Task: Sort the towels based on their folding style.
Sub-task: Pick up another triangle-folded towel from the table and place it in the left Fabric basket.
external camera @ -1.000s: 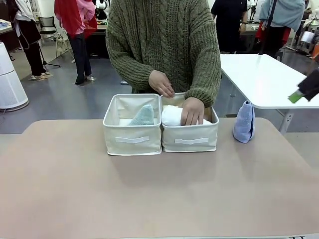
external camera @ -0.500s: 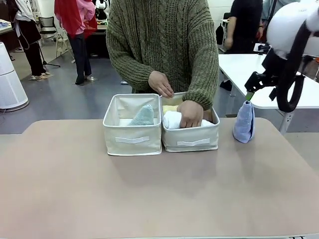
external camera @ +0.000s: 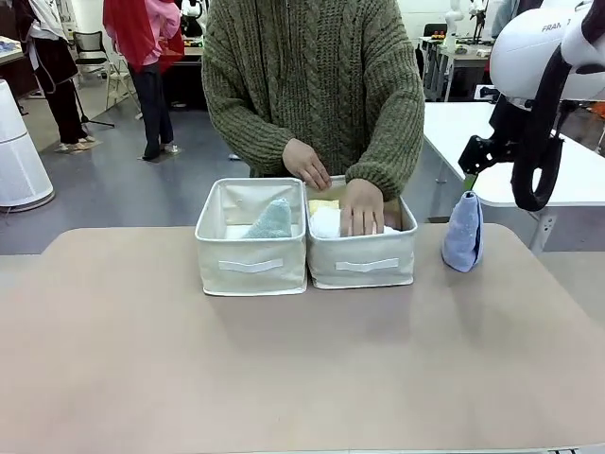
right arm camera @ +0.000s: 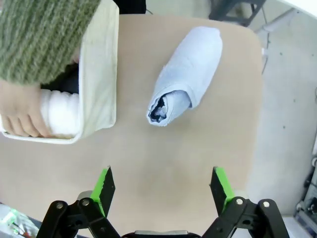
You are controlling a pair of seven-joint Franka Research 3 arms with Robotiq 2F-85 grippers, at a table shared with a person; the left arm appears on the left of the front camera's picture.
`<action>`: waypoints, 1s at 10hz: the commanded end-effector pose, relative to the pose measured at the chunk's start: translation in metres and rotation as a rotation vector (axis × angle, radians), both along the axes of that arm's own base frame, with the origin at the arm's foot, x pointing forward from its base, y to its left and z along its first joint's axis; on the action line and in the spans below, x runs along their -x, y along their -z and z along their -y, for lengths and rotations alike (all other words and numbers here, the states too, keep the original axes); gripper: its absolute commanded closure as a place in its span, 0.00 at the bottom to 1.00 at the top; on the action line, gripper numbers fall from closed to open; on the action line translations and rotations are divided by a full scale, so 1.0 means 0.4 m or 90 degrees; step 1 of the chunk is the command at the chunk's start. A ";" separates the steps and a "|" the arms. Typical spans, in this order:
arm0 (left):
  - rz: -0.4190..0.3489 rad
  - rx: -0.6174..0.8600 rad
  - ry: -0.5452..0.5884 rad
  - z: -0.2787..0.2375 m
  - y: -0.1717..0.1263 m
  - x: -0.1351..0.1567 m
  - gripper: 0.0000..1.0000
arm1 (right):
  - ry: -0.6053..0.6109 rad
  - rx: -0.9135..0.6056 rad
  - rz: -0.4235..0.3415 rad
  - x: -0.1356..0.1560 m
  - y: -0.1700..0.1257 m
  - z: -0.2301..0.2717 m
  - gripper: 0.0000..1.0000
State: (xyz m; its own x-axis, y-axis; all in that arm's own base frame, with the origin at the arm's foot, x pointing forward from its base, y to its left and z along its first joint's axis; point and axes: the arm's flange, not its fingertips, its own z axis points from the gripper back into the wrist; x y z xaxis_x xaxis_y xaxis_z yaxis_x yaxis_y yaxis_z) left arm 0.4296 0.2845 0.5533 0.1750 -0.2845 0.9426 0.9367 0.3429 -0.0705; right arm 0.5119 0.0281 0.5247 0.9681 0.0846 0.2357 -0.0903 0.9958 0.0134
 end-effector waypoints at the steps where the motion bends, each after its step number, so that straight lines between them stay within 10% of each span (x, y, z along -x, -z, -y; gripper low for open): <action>1: -0.001 -0.006 0.000 0.000 -0.002 0.005 0.00 | -0.001 0.000 -0.005 0.001 0.003 -0.003 0.00; 10: -0.001 -0.006 0.000 0.000 -0.002 0.005 0.00 | 0.252 0.032 -0.027 -0.204 0.120 -0.051 0.00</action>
